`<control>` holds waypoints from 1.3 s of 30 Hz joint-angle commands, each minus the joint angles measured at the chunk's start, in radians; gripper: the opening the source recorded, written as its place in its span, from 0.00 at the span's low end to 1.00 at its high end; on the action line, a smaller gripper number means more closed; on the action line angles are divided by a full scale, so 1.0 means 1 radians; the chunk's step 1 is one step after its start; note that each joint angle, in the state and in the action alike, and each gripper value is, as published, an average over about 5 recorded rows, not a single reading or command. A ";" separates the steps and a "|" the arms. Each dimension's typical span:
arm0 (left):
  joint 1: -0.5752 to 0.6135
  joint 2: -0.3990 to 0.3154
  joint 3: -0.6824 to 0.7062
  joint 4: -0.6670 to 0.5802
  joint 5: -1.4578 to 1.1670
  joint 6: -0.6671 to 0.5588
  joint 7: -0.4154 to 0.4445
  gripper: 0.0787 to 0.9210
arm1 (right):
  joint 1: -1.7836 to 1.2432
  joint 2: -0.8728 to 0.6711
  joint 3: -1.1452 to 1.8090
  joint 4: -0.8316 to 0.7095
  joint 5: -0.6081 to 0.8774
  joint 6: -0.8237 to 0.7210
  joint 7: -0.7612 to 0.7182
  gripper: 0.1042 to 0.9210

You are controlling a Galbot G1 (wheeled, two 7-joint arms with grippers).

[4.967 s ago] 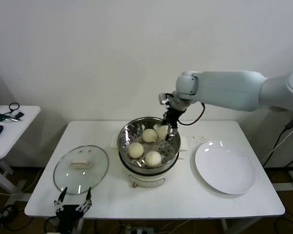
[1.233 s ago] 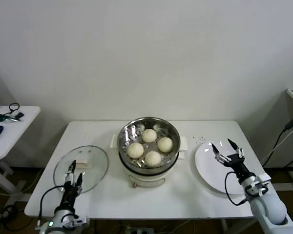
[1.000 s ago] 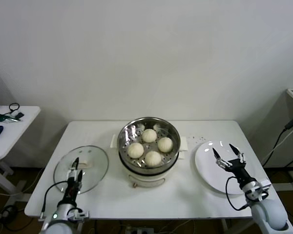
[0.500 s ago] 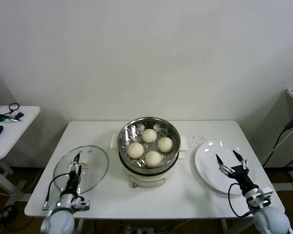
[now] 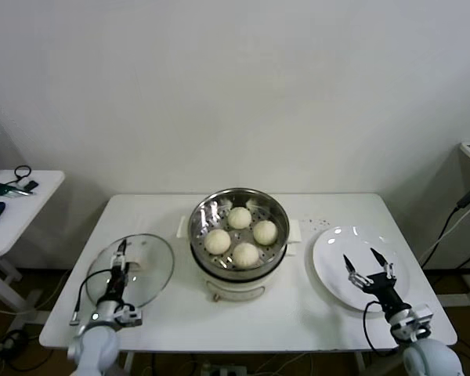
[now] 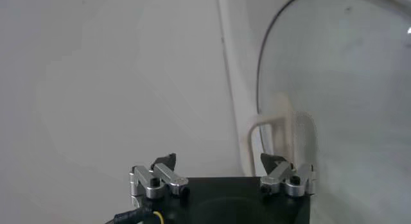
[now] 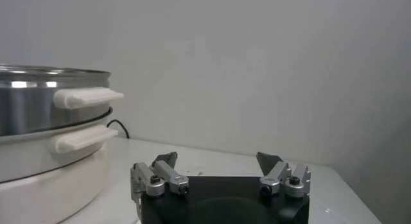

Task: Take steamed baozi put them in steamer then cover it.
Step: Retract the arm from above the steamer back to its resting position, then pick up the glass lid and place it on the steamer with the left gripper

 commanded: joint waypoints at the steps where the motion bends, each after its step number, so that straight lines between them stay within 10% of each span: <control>1: -0.038 0.000 0.009 0.032 -0.031 0.000 -0.017 0.88 | -0.005 0.017 -0.001 -0.010 -0.035 0.007 -0.006 0.88; 11: -0.047 0.000 0.012 0.067 -0.038 -0.009 -0.012 0.85 | -0.004 0.031 -0.001 -0.021 -0.051 0.017 -0.015 0.88; 24: -0.040 -0.005 0.010 0.068 -0.039 -0.015 -0.003 0.42 | 0.006 0.055 0.000 -0.031 -0.065 0.025 -0.023 0.88; 39: 0.130 0.032 0.020 -0.318 -0.178 0.065 0.065 0.08 | 0.015 0.043 -0.004 -0.027 -0.067 0.029 -0.025 0.88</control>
